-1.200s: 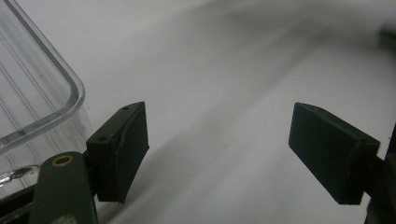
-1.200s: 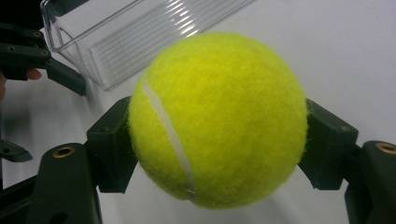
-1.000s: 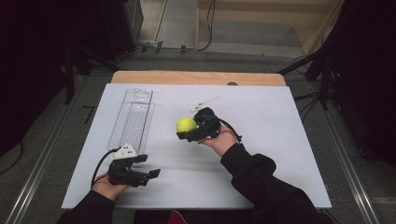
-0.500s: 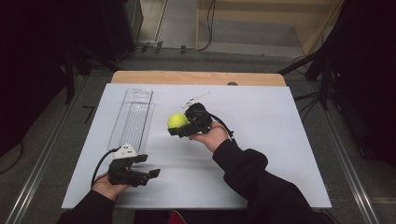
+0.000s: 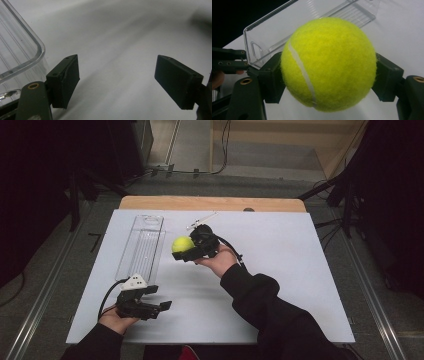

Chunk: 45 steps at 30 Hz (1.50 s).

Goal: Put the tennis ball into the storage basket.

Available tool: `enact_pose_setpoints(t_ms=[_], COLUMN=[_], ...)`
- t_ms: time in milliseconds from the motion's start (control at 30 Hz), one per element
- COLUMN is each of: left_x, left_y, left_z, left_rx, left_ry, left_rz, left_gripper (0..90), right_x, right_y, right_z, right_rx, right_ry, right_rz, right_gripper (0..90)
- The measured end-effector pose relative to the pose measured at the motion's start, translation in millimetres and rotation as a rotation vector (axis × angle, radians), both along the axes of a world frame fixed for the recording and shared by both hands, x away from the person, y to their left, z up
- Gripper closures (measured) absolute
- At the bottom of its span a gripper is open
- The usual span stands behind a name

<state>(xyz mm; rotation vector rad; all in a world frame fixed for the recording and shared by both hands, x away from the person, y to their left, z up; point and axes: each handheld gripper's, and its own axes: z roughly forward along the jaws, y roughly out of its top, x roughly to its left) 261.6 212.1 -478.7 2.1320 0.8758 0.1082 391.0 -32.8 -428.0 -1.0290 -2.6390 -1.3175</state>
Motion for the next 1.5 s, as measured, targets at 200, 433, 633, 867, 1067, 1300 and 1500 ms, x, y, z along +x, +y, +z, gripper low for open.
enact_pose_setpoints(t_ms=[200, 433, 633, 867, 1067, 1300, 1500], left_x=[0.2, 0.3, 0.5, 1.0, 1.1, 0.7, 1.4], left_y=[0.0, 0.5, 0.3, 1.1, 1.1, 0.6, 1.4], left_z=[-0.1, 0.3, 0.3, -0.3, -0.4, -0.3, -0.7], left_rx=[-0.006, -0.008, -0.005, -0.007, -0.006, -0.004, -0.005], left_ry=[0.0, 0.001, 0.001, 0.002, 0.002, 0.003, 0.005], left_rz=[0.002, 0.002, -0.002, 0.002, 0.001, -0.004, -0.006], left_gripper=[20.4, 20.4, 20.4, 20.4, 20.4, 20.4, 20.4], right_x=[3.6, 8.2, 11.9, 17.7, 22.0, 28.0, 31.7], right_y=[9.1, 17.4, 26.0, 38.0, 49.1, 66.0, 73.4], right_z=[0.9, 2.5, 5.2, 8.6, 9.5, 13.1, 17.2], right_rx=[-0.004, 0.003, 0.0, -0.002, 0.006, 0.005, 0.003], right_ry=[-0.003, -0.002, -0.01, -0.02, -0.026, -0.027, -0.039], right_rz=[0.01, 0.007, 0.005, 0.01, 0.01, 0.011, 0.009], right_gripper=[23.2, 23.2, 23.2, 23.2, 23.2, 23.2, 23.2])
